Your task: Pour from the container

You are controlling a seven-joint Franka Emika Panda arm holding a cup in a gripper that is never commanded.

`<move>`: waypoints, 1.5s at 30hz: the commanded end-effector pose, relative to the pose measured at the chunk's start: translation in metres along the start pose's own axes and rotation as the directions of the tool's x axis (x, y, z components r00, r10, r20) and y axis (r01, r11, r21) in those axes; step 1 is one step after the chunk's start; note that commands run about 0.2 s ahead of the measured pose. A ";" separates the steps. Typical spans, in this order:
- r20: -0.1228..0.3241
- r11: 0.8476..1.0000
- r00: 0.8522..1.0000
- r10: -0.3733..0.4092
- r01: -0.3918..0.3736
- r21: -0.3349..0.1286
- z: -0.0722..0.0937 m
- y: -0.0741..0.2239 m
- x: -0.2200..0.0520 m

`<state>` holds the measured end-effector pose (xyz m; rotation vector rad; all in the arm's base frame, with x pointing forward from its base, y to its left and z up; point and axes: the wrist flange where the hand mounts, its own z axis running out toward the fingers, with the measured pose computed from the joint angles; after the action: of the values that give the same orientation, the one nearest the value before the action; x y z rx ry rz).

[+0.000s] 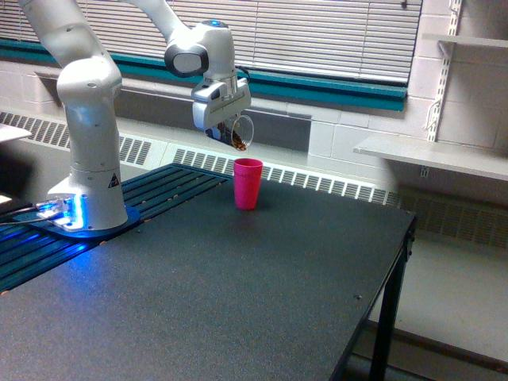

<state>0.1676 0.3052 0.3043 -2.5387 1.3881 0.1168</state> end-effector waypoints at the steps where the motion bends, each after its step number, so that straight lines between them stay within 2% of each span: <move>1: 0.004 1.000 1.000 -0.010 0.010 0.006 0.001 -0.002 0.003; 23: 0.025 1.000 1.000 0.006 -0.006 -0.005 0.007 -0.002 0.012; 45: 0.043 1.000 0.999 -0.014 0.015 -0.018 0.010 -0.001 0.018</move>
<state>0.1777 0.2968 0.2952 -2.5283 1.3796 0.1726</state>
